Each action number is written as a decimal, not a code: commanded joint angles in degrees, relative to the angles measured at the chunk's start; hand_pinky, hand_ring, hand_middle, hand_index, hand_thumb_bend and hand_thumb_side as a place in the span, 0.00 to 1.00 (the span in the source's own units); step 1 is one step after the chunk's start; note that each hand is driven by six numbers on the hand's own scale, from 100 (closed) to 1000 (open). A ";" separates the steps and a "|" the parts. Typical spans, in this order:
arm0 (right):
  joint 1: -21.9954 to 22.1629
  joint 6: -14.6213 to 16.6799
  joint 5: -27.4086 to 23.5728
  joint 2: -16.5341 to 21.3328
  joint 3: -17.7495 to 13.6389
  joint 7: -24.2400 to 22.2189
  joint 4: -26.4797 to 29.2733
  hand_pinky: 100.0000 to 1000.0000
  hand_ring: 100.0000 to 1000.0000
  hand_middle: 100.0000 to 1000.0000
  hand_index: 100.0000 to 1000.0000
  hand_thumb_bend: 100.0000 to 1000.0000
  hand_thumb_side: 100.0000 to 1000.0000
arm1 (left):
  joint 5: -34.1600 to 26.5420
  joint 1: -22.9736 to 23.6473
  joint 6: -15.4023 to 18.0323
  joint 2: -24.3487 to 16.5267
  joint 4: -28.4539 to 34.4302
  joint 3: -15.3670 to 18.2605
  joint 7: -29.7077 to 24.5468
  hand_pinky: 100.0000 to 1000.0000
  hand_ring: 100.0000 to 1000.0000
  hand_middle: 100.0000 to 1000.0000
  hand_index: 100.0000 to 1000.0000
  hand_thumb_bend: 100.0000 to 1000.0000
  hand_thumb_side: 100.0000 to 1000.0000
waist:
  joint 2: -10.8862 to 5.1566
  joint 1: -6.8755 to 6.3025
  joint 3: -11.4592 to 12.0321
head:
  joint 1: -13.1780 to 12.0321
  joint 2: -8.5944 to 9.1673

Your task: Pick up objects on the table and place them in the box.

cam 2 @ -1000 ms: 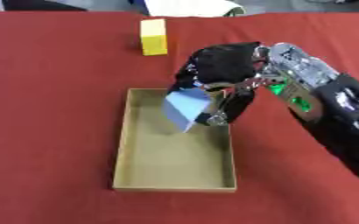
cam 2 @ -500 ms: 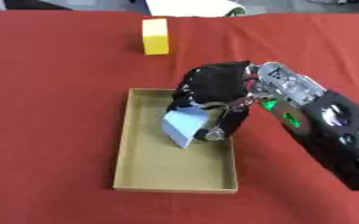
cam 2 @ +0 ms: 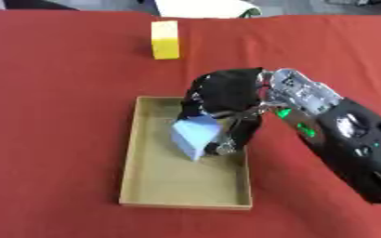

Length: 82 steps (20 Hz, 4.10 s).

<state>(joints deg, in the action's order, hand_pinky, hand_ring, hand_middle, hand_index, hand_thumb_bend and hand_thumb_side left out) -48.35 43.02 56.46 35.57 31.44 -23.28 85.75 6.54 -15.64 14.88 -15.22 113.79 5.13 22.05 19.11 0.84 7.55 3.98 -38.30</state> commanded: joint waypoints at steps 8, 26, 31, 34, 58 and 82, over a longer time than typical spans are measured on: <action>-0.91 0.97 -0.73 2.86 -3.39 0.97 1.74 0.81 0.82 0.78 0.93 0.32 0.73 | -0.10 -0.46 0.02 -0.89 0.80 0.16 -0.04 0.79 0.66 0.63 0.77 0.13 0.71 | -1.44 0.09 -0.47 | -0.23 0.17; -1.30 -11.74 -13.92 6.43 -18.21 7.52 9.98 0.79 0.78 0.71 0.91 0.16 0.71 | -0.24 -1.77 -0.02 -4.04 0.80 -0.04 -0.11 0.79 0.67 0.64 0.77 0.13 0.69 | -1.09 -0.79 -1.23 | -0.90 0.75; -1.17 -18.11 -17.61 7.43 -23.50 11.72 11.74 0.79 0.77 0.68 0.89 0.10 0.69 | 0.42 -4.75 -0.81 -10.35 0.80 -0.76 -0.50 0.79 0.68 0.64 0.78 0.14 0.66 | -0.33 -1.24 -1.38 | -1.87 1.05; -0.86 -20.60 -20.38 8.27 -26.19 13.63 12.71 0.78 0.76 0.66 0.88 0.08 0.68 | 2.12 -7.77 -3.52 -15.83 0.80 -1.23 -1.03 0.80 0.69 0.65 0.79 0.15 0.64 | 0.05 -1.47 -1.56 | -2.26 1.15; 2.01 -30.07 -32.82 11.34 -36.10 25.25 10.49 0.75 0.73 0.63 0.85 0.03 0.72 | 20.93 -40.92 -21.67 -29.67 -23.86 -18.95 -41.71 0.84 0.81 0.72 0.87 0.27 0.63 | -0.25 -2.60 -6.33 | -6.59 1.01; 0.94 -31.37 -32.39 8.69 -36.49 25.41 9.29 0.73 0.70 0.60 0.84 0.01 0.76 | 35.28 -52.66 -13.87 -16.94 -44.52 -20.71 -57.86 0.91 0.91 0.80 0.93 0.71 0.54 | 0.56 -3.56 -9.08 | -9.22 2.60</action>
<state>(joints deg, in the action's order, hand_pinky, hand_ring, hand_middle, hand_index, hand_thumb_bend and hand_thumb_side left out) -46.40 11.86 24.09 43.17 -4.26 2.12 94.86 41.42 -66.81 0.71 -31.62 68.97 -16.03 -35.23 20.85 -2.83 -1.56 -4.95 -36.20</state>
